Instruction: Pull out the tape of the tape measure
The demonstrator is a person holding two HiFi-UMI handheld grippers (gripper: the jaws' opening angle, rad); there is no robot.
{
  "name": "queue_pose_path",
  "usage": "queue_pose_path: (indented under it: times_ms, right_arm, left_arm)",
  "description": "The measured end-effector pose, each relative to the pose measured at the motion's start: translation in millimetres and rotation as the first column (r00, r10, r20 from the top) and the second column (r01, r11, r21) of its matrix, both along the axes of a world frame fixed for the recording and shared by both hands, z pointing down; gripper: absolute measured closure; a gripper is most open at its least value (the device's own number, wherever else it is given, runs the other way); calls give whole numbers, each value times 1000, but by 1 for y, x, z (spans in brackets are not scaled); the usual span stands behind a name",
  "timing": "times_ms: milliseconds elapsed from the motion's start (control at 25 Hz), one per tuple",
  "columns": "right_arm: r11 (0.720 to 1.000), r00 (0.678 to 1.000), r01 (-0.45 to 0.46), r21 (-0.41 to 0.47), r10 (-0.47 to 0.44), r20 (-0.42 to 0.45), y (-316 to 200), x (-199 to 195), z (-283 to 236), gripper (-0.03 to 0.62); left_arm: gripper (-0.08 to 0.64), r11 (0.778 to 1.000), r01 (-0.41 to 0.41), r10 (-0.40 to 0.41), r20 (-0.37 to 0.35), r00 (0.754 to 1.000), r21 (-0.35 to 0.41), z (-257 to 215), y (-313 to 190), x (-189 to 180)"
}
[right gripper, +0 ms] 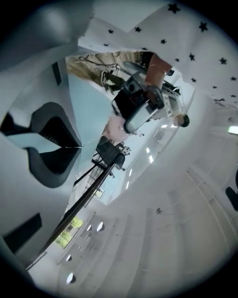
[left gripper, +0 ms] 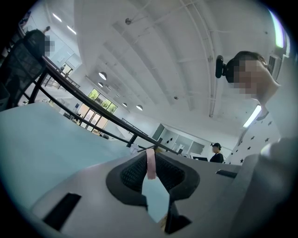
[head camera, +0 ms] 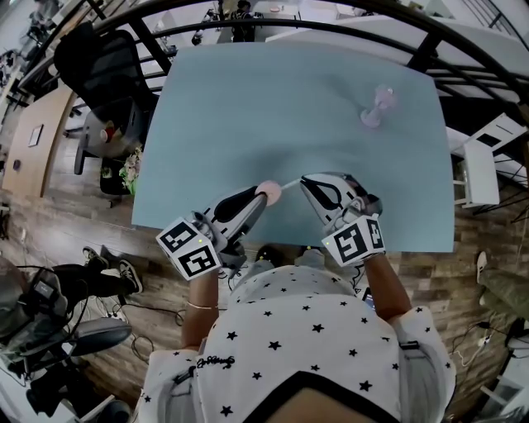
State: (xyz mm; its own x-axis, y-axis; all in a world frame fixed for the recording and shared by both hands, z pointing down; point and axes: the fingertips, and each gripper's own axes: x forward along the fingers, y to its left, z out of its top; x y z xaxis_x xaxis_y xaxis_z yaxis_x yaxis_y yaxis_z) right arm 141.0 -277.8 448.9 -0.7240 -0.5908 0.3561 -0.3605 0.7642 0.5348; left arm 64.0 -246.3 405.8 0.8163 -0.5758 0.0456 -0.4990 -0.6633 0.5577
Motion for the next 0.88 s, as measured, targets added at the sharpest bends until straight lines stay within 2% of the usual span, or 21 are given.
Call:
queue_pose_path:
  times_ms: [80, 160, 360, 560, 720, 880]
  right_arm:
    - [998, 998, -52, -19, 52, 29, -9, 16, 1, 591]
    - [997, 994, -69, -41, 72, 83, -15, 25, -4, 591]
    - [995, 995, -96, -12, 96, 13, -19, 27, 0, 591]
    - [992, 992, -126, -12, 126, 1, -24, 35, 3, 591]
    - [984, 985, -171, -38, 172, 28, -30, 49, 5, 591]
    - [979, 979, -201, -22, 201, 23, -36, 61, 4, 591]
  left_arm:
    - [483, 999, 32, -32, -8, 999, -2, 0, -1, -8]
    - [483, 999, 47, -47, 13, 999, 3, 1, -2, -15]
    - [483, 999, 51, -51, -10, 999, 8, -2, -4, -16]
    - [483, 999, 41, -41, 0, 999, 7, -1, -3, -14]
    - [483, 997, 78, -78, -15, 997, 4, -1, -5, -25]
    - [483, 994, 106, -106, -5, 994, 13, -3, -6, -38]
